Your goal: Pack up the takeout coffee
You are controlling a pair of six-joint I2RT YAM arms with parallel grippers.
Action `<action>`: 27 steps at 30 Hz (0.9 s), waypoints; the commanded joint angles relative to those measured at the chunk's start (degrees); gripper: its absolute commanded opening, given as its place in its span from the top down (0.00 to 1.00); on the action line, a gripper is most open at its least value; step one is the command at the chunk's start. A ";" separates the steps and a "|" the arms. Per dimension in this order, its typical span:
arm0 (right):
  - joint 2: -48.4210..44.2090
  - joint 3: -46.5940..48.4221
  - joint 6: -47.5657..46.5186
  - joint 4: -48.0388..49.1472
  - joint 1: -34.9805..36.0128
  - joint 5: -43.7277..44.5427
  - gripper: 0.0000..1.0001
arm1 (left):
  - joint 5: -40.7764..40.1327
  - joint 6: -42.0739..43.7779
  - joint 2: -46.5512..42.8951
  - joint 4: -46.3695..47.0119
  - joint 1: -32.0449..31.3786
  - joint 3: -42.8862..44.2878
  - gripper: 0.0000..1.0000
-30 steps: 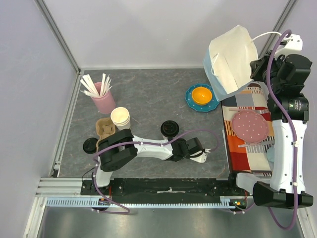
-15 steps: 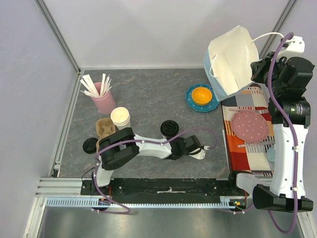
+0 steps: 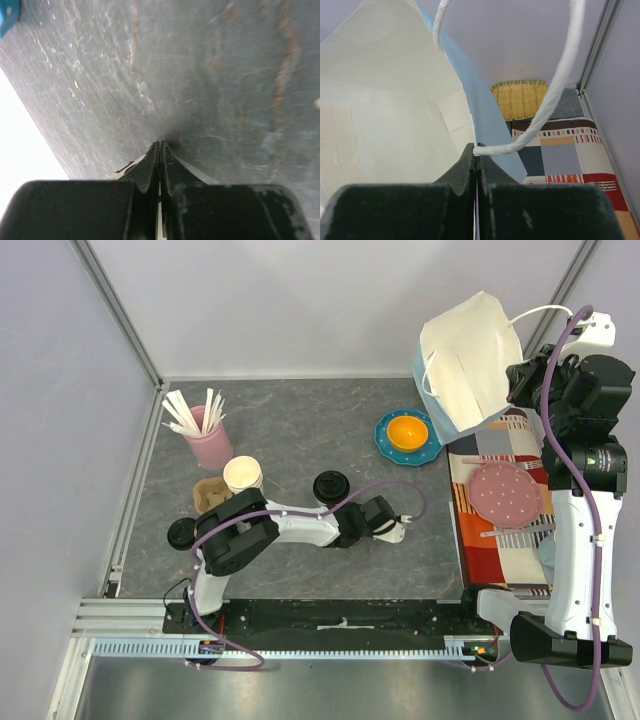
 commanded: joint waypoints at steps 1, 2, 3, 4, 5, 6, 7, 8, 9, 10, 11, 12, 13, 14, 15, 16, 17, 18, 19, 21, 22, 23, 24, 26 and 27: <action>-0.75 0.48 -0.09 1.54 -0.29 0.12 1.00 | 2.90 1.83 0.33 -0.05 2.36 -1.22 0.98; -0.66 0.56 -0.09 1.63 -0.29 0.12 1.00 | 3.16 2.01 0.33 0.12 2.71 -1.22 0.98; -0.57 0.57 -0.09 1.63 -0.29 0.12 1.00 | 3.43 2.10 0.33 0.39 3.50 -1.14 0.98; -0.57 0.65 -0.09 1.55 -0.29 0.04 1.00 | 3.78 2.45 0.42 0.74 4.03 -1.22 0.98; -0.31 0.65 -0.09 1.54 -0.29 -0.05 1.00 | 3.96 2.97 0.42 1.09 4.47 -1.31 0.98; -0.31 0.57 -0.09 1.54 -0.29 -0.23 1.00 | 4.48 3.32 0.42 1.79 5.61 -1.40 0.98; -0.22 0.57 -0.09 1.46 -0.29 -0.31 1.00 | 4.57 3.68 0.59 2.40 6.14 -1.40 0.98; -0.22 0.57 0.00 1.46 -0.29 -0.40 1.00 | 4.66 4.55 0.68 2.76 6.67 -1.31 0.98; -0.13 0.48 -0.09 1.46 -0.29 -0.14 1.00 | 4.92 4.91 0.77 3.28 7.80 -1.22 0.98; -0.13 0.39 -0.09 1.46 -0.29 -0.05 1.00 | 5.18 5.26 0.85 4.33 8.42 -1.22 0.98; -0.04 0.39 -0.09 1.37 -0.29 0.04 1.00 | 5.36 5.70 1.29 4.60 8.95 -0.87 0.98; 0.04 0.39 -0.09 1.37 -0.29 0.04 1.00 | 5.45 5.87 1.56 4.69 10.18 -0.52 0.98; 0.05 0.48 -0.09 1.37 -0.29 0.21 1.00 | 5.45 6.05 1.82 5.04 10.80 -0.26 0.98; -0.04 0.39 -0.17 1.28 -0.29 0.21 1.00 | 5.45 6.23 2.43 5.31 11.33 0.35 0.98; -0.04 0.39 -0.17 1.28 -0.29 0.21 1.00 | 5.45 6.40 2.70 5.57 12.29 0.53 0.98; -0.04 0.39 -0.17 1.28 -0.29 0.21 1.00 | 5.45 6.66 2.96 5.92 12.73 0.62 0.98; -0.04 0.39 -0.26 1.19 -0.29 0.21 1.00 | 5.45 7.19 3.23 6.71 13.09 0.71 0.98; -0.04 0.48 -0.17 1.11 -0.29 0.12 1.00 | 5.54 7.54 3.40 7.06 13.87 0.71 0.98; -0.04 0.39 -0.17 0.93 -0.29 0.04 1.00 | 5.63 7.63 3.58 7.24 14.23 1.15 0.98; 0.05 0.21 -0.09 0.58 -0.29 -0.40 1.00 | 5.89 7.81 4.28 7.33 15.45 1.94 0.98; 0.05 0.13 0.00 0.32 -0.29 -0.40 1.00 | 5.89 7.72 4.28 7.25 15.72 2.64 0.98; -0.04 -0.05 0.09 0.05 -0.29 -0.75 1.00 | 5.98 7.72 4.20 6.98 15.73 2.82 0.98; -0.13 -0.66 0.09 -0.56 -0.29 -0.67 1.00 | 6.59 7.55 3.41 6.89 15.73 2.73 0.98; -0.92 -1.54 0.00 -0.91 -0.29 -0.49 1.00 | 7.90 6.67 2.18 6.28 15.46 2.65 0.98; -1.27 -2.41 -0.09 -0.92 -0.29 -0.14 1.00 | 8.61 6.32 1.65 5.84 14.94 2.65 0.98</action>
